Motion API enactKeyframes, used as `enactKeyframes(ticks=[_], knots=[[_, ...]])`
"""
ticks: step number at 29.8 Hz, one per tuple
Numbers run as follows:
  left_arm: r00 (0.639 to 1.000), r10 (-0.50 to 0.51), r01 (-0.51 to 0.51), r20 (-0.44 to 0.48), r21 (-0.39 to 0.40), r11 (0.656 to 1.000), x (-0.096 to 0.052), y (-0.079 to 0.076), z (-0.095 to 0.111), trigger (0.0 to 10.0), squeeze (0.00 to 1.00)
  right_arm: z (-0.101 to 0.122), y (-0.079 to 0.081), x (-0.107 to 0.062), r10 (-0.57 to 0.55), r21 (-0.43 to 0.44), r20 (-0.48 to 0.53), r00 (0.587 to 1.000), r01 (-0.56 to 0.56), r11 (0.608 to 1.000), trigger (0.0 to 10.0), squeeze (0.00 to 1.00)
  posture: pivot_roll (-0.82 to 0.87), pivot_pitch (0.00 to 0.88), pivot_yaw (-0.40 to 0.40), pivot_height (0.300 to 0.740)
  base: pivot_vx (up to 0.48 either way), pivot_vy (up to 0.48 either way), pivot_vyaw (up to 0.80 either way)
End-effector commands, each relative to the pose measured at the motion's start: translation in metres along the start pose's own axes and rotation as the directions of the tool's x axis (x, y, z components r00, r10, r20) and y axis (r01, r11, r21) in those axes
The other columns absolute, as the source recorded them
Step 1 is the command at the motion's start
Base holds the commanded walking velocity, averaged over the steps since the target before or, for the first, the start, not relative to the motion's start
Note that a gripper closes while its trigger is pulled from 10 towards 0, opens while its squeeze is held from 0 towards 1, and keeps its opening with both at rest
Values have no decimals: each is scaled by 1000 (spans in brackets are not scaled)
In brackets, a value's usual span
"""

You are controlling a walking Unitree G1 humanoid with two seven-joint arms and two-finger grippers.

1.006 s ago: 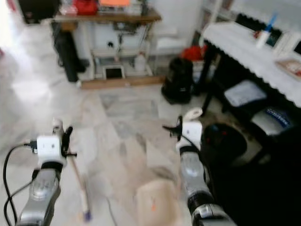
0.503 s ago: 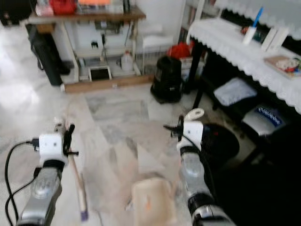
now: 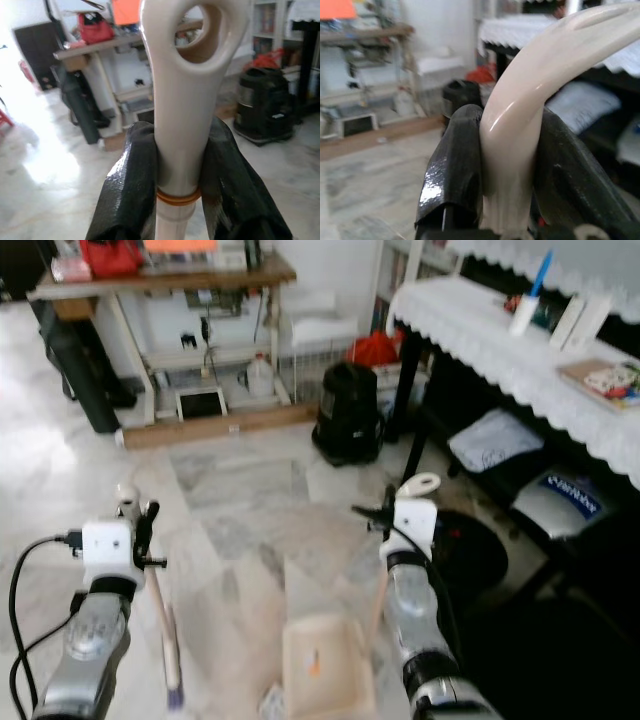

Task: Sweep floor

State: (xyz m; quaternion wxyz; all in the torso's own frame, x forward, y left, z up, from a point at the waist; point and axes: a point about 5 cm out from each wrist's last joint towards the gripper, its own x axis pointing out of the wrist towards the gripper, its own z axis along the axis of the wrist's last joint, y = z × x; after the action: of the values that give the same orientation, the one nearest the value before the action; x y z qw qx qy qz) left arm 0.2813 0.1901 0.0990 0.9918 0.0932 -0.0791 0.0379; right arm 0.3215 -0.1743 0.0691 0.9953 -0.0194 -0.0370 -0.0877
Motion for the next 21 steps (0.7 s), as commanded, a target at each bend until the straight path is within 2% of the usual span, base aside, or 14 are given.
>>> enactKeyframes(ticks=[1, 4, 11, 16, 21], knots=[[1000, -17, 17, 25, -12, 1000, 0, 3, 5, 10000, 0, 8, 3, 5, 15, -15, 35, 999, -14, 1000, 10000, 0, 117, 7, -9, 740, 0, 0, 0], [999, -50, 51, 10, -32, 998, 0, -1, 4, 10000, 0, 6, 2, 4, 12, -27, 27, 1000, -11, 1000, 10000, 0, 117, 8, -9, 740, 0, 0, 0], [995, -90, 82, -46, -144, 986, -1, -6, -3, 10000, 0, 1, -3, 1, -1, -55, 9, 1000, 1, 998, 10000, 0, 118, 26, -2, 740, 0, 0, 0], [993, -82, 59, -80, -254, 965, 1, 0, -4, 10000, 0, -4, -5, -3, -10, -71, -4, 1000, 10, 997, 10000, 0, 128, 44, 14, 740, 0, 0, 0], [994, -69, 42, -87, -282, 959, 3, 8, -3, 10000, 0, -11, -5, -8, -21, -77, -29, 999, 18, 997, 10000, 0, 136, 51, 28, 740, 0, 0, 0]])
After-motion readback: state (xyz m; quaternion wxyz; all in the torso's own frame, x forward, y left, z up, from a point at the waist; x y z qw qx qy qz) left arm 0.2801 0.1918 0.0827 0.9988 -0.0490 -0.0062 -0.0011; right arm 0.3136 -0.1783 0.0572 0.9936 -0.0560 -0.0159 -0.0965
